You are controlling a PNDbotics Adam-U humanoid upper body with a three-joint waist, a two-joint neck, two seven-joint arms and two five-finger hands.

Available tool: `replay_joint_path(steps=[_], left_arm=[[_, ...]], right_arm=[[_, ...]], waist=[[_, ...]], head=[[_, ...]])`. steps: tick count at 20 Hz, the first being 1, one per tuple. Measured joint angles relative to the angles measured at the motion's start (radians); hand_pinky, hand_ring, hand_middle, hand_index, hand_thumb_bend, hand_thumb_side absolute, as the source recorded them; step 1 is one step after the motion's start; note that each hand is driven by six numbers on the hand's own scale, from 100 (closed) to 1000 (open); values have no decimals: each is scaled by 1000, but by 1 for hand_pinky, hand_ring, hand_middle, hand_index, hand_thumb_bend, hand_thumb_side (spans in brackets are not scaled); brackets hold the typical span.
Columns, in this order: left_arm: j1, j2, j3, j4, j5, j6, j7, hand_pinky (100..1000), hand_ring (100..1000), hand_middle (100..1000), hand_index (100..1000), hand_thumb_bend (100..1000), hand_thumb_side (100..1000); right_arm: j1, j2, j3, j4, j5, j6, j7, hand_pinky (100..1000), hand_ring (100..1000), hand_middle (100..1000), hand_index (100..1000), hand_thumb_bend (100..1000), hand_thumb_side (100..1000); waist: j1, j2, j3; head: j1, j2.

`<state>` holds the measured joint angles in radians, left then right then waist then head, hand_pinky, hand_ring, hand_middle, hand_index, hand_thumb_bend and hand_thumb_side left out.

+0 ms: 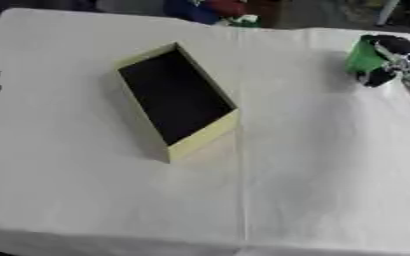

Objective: Pick up objects on the table and place them in the box.

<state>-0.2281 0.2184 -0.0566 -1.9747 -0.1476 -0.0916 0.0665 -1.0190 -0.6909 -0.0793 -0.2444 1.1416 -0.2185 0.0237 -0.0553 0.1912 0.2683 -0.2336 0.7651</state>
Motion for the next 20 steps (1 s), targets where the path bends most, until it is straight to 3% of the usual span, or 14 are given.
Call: replay_joint_path(steps=[7, 13, 14, 15, 20], left_arm=[[0, 0, 0, 0, 3, 0, 0, 659, 674, 733, 817, 240, 568], [0, 0, 0, 0, 3, 0, 0, 659, 674, 733, 817, 240, 568], [0, 0, 0, 0, 3, 0, 0, 659, 674, 733, 817, 242, 566], [0, 0, 0, 0, 3, 0, -1, 659, 674, 733, 817, 241, 566], [1, 0, 0, 0, 6, -3, -4, 660, 674, 733, 817, 241, 566]], right_arm=[[14, 0, -1, -10, 18, -9, -87, 714, 814, 329, 745, 100, 100], [17, 1, -6, -30, 30, -37, -172, 710, 809, 320, 742, 100, 100], [17, 1, -6, -30, 31, -40, -179, 687, 772, 251, 714, 100, 100], [15, 4, -3, -32, 32, -45, -186, 686, 773, 250, 713, 100, 100], [-40, 54, 55, -123, 23, -101, -245, 682, 782, 243, 707, 100, 100]], waist=[[4, 0, -3], [5, -4, -4], [5, -5, -4], [5, -8, -3], [6, -19, -11]], head=[[-26, 0], [-31, 0], [-32, 0], [-33, 0], [-34, 0]])
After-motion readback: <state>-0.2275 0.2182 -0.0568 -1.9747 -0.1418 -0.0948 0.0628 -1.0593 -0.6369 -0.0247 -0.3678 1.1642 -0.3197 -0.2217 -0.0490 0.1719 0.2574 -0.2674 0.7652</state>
